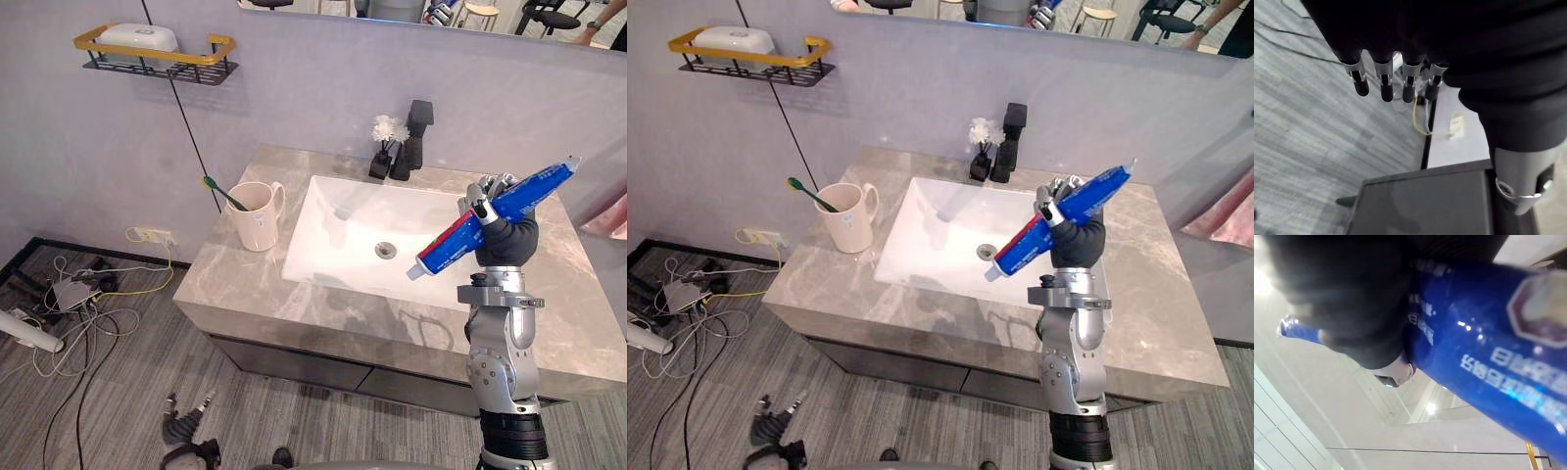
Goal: Organize washtable
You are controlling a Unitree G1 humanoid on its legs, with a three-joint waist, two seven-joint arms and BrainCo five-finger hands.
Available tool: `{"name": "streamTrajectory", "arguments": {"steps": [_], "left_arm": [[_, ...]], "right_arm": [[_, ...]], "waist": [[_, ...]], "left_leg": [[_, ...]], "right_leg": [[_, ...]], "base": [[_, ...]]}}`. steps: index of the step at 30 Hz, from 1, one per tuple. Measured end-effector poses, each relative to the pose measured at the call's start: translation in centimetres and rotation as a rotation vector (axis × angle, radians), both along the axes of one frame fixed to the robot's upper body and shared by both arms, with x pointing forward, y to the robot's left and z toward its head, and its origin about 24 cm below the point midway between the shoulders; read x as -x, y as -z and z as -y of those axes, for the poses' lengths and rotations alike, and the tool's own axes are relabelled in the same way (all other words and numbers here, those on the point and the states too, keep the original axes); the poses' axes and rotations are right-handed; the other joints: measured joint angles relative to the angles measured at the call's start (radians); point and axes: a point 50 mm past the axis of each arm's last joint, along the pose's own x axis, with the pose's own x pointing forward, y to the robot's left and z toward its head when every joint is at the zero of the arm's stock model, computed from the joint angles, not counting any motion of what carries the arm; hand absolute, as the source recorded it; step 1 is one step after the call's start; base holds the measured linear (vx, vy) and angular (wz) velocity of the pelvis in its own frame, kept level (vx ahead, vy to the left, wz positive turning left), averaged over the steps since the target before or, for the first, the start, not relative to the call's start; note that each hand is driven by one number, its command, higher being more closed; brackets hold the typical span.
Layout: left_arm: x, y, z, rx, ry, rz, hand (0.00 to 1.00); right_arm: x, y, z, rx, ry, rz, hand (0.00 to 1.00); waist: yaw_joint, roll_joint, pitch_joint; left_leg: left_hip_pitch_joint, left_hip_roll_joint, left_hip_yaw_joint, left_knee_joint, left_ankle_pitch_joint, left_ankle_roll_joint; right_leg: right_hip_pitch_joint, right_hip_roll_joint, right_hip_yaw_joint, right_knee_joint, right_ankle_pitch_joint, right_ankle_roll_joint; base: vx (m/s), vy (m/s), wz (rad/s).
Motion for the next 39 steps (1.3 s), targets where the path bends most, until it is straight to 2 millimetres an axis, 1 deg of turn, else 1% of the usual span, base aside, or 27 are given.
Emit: {"name": "streamTrajectory", "arguments": {"steps": [3,6,8,10,14,15,16,17,18,21,24,25,26,28,29,30,32,33,34,36,39], "left_arm": [[0.1,0.5,0.7,0.03,0.031,-0.028,0.0],[-0.4,0.8,1.2,0.05,0.064,-0.033,0.0],[-0.8,0.7,1.7,0.056,0.096,-0.028,0.0],[-1.0,0.8,1.9,0.06,0.101,-0.027,0.0],[-1.3,0.8,2.0,0.059,0.113,-0.024,0.0],[-1.3,0.7,1.9,0.057,0.115,-0.023,0.0],[-1.4,0.7,2.0,0.052,0.141,-0.025,0.0],[-1.6,0.7,1.9,0.046,0.157,-0.024,0.0],[-1.9,0.6,1.9,0.039,0.185,-0.021,0.0],[-2.2,0.6,2.0,0.037,0.204,-0.018,0.0],[-2.3,0.5,1.9,0.029,0.212,-0.011,0.0],[-2.5,0.5,1.8,0.023,0.228,-0.009,0.0],[-2.9,0.4,1.9,0.018,0.245,0.0,0.0],[-3.1,0.3,1.9,0.017,0.249,0.007,0.0],[-3.3,0.2,1.9,0.023,0.259,0.014,0.0],[-3.4,0.2,2.0,0.026,0.263,0.016,0.0],[-3.7,0.1,2.0,0.021,0.275,0.029,0.0],[-3.9,0.0,2.0,0.019,0.281,0.032,0.0],[-4.2,-0.1,2.1,0.017,0.293,0.04,0.0],[-4.5,-0.3,2.0,0.01,0.305,0.053,0.0],[-5.2,-0.5,2.0,0.005,0.312,0.069,0.0]], "right_arm": [[0.0,-0.1,0.0,0.019,0.021,0.002,1.0],[0.0,-0.2,0.0,0.026,0.034,0.007,1.0],[-0.2,-0.7,-0.2,0.051,0.043,0.024,1.0],[-0.2,-0.9,-0.2,0.059,0.053,0.03,1.0],[-0.8,-2.5,-0.6,0.102,0.092,0.084,1.0],[-0.9,-3.2,-0.8,0.127,0.106,0.113,1.0],[-1.1,-4.1,-0.9,0.151,0.121,0.143,1.0],[-1.2,-4.4,-0.9,0.165,0.129,0.157,1.0],[-1.4,-5.0,-1.0,0.19,0.146,0.174,1.0],[-2.3,-6.5,-1.8,0.234,0.17,0.218,1.0],[-3.4,-7.5,-2.7,0.26,0.199,0.234,1.0],[-3.7,-7.8,-2.8,0.268,0.211,0.238,1.0],[-4.0,-8.1,-2.9,0.264,0.227,0.242,1.0],[-4.3,-8.7,-3.1,0.264,0.238,0.253,1.0],[-4.7,-9.6,-3.4,0.271,0.248,0.274,1.0],[-4.9,-10.0,-3.6,0.27,0.249,0.282,1.0],[-5.7,-11.8,-4.6,0.269,0.236,0.316,1.0],[-5.8,-12.2,-4.8,0.271,0.231,0.326,1.0],[-6.0,-13.0,-5.1,0.276,0.228,0.343,1.0],[-6.3,-13.9,-5.5,0.289,0.222,0.363,1.0],[-6.9,-15.3,-6.2,0.301,0.217,0.379,1.0]], "waist": [[0.0,0.0,0.0],[0.0,-0.002,0.001],[0.0,-0.004,0.002],[0.0,-0.005,0.003],[0.001,-0.015,0.009],[0.004,-0.02,0.012],[0.011,-0.023,0.014],[0.016,-0.025,0.015],[0.029,-0.025,0.016],[0.051,-0.026,0.016],[0.057,-0.031,0.02],[0.063,-0.034,0.023],[0.08,-0.038,0.029],[0.087,-0.043,0.035],[0.1,-0.047,0.039],[0.104,-0.049,0.04],[0.112,-0.055,0.053],[0.117,-0.056,0.057],[0.131,-0.06,0.065],[0.14,-0.067,0.075],[0.162,-0.078,0.094]], "left_leg": [[0.0,0.0,-0.004,0.0,0.0,0.0],[-0.003,-0.001,-0.012,0.0,0.0,0.0],[-0.006,-0.001,-0.018,0.0,0.0,0.0],[-0.007,-0.001,-0.024,0.0,0.0,0.0],[-0.008,-0.002,-0.038,0.0,0.0,0.0],[-0.01,-0.002,-0.04,0.0,0.0,0.0],[-0.016,0.0,-0.043,0.002,0.0,0.0],[-0.019,0.0,-0.045,0.005,0.0,0.0],[-0.02,0.0,-0.047,0.005,0.0,0.0],[-0.024,-0.001,-0.056,0.006,0.0,0.0],[-0.034,-0.001,-0.074,0.01,0.001,0.0],[-0.038,-0.001,-0.082,0.012,0.001,-0.001],[-0.039,-0.001,-0.083,0.013,0.002,-0.001],[-0.041,-0.001,-0.087,0.014,0.002,-0.001],[-0.048,-0.001,-0.093,0.017,0.002,-0.001],[-0.051,-0.001,-0.096,0.02,0.002,-0.002],[-0.057,-0.001,-0.102,0.024,0.002,-0.002],[-0.059,-0.001,-0.102,0.025,0.002,-0.002],[-0.059,-0.001,-0.103,0.025,0.002,-0.002],[-0.066,-0.002,-0.113,0.026,0.002,-0.002],[-0.074,-0.002,-0.122,0.029,0.002,-0.002]], "right_leg": [[0.001,-0.001,-0.002,0.001,0.0,0.0],[0.002,-0.001,-0.011,0.001,-0.001,0.002],[0.003,-0.001,-0.018,0.001,-0.004,0.004],[0.005,-0.002,-0.024,0.002,-0.005,0.006],[0.017,-0.002,-0.037,0.002,-0.008,0.011],[0.017,-0.002,-0.04,0.002,-0.009,0.011],[0.015,-0.002,-0.044,0.002,-0.009,0.011],[0.015,-0.003,-0.048,0.002,-0.009,0.011],[0.016,-0.003,-0.052,0.002,-0.009,0.011],[0.016,-0.002,-0.057,0.002,-0.009,0.011],[0.017,-0.002,-0.075,0.002,-0.01,0.01],[0.017,-0.001,-0.082,0.003,-0.01,0.01],[0.017,-0.001,-0.082,0.003,-0.011,0.01],[0.016,0.0,-0.085,0.004,-0.014,0.007],[0.015,0.0,-0.092,0.005,-0.014,0.007],[0.015,0.0,-0.097,0.005,-0.014,0.007],[0.016,0.001,-0.107,0.007,-0.014,0.007],[0.015,0.001,-0.108,0.007,-0.014,0.007],[0.015,0.0,-0.109,0.007,-0.014,0.007],[0.014,0.0,-0.113,0.007,-0.014,0.007],[0.011,0.001,-0.127,0.008,-0.014,0.007]], "base": [[-0.01,-0.004,0.01],[-0.01,-0.007,0.07],[-0.01,-0.016,0.08],[0.0,-0.012,0.1],[0.02,-0.014,0.11],[0.0,-0.01,0.1],[0.0,-0.01,0.11],[0.0,-0.011,0.12],[0.0,-0.006,0.1],[0.0,-0.004,0.08],[-0.01,-0.012,0.17],[-0.01,-0.011,0.11],[-0.01,-0.009,0.09],[-0.01,-0.007,0.07],[-0.01,-0.01,0.12],[0.0,-0.01,0.19],[-0.01,-0.008,0.13],[-0.01,-0.002,0.04],[0.0,0.0,0.0],[0.0,-0.002,0.11],[0.01,-0.006,0.11]]}}
